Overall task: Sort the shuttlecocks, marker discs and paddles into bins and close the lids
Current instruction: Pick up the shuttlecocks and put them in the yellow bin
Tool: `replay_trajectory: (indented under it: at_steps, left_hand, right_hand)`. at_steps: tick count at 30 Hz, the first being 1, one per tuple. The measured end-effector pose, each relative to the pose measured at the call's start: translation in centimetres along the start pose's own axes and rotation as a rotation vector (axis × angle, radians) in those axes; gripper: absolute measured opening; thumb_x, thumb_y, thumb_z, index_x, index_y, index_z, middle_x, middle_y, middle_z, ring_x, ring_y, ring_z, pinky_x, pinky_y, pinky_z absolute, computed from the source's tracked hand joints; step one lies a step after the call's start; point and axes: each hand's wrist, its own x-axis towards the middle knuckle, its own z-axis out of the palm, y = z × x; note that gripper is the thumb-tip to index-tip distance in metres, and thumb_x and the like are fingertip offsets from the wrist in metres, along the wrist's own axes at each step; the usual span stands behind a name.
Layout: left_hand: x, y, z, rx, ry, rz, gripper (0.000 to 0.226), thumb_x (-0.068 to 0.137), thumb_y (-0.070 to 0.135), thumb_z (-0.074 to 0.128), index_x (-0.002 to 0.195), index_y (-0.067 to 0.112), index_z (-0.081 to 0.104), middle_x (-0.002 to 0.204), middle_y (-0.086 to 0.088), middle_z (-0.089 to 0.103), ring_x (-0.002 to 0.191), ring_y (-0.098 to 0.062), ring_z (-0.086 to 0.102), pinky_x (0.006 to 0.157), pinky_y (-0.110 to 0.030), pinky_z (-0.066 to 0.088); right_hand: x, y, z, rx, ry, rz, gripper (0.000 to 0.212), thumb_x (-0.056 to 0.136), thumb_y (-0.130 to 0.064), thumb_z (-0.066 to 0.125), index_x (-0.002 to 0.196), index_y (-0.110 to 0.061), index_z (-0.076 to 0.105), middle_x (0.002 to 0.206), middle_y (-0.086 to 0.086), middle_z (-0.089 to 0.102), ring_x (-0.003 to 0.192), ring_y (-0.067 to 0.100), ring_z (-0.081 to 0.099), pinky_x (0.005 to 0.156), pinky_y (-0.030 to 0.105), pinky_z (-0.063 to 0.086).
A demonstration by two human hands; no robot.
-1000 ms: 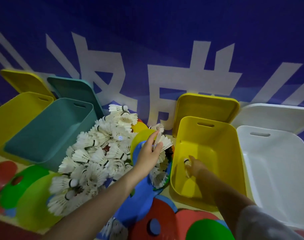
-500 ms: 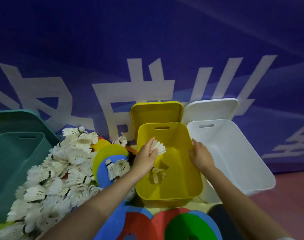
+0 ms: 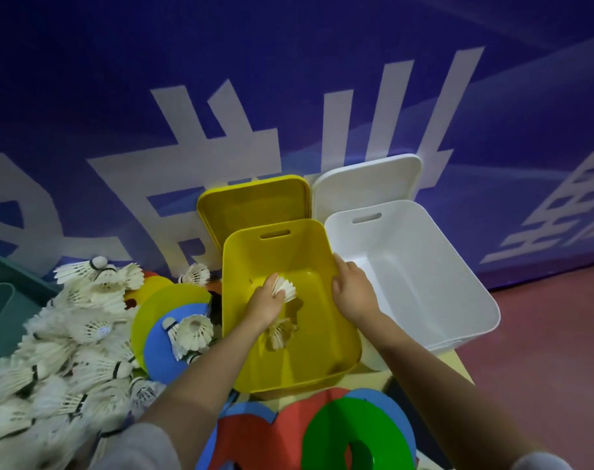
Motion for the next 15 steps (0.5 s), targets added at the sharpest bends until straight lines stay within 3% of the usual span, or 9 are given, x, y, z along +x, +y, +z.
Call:
replay_trajectory:
  at_steps: [11,15]
  left_hand:
    - [3.5,-4.4,2.2,0.225,0.043,-0.137,0.062,0.098,0.026,0.048,0.152,0.020,0.018,0.146,-0.018,0.039,0.127,-0.037,0.044,0.099,-0.043,0.042]
    - [2.1,-1.1,0.7,0.081,0.063,-0.162,0.056,0.100,0.028,0.044,0.150,0.015,0.022,0.147,-0.020,0.032,0.130,-0.037,0.039,0.100,-0.040,0.038]
  right_hand:
    - [0.0,0.6,0.4,0.101,0.043,0.008,0.048,0.100,-0.025,0.040,0.147,-0.019,0.034,0.123,0.011,0.057,0.111,0.028,0.053,0.092,0.038,0.043]
    - [-0.2,0.6,-0.1,0.120,0.054,0.013,0.048,0.098,-0.023,0.042,0.146,-0.019,0.037,0.119,0.011,0.059,0.108,0.027,0.054,0.090,0.037,0.044]
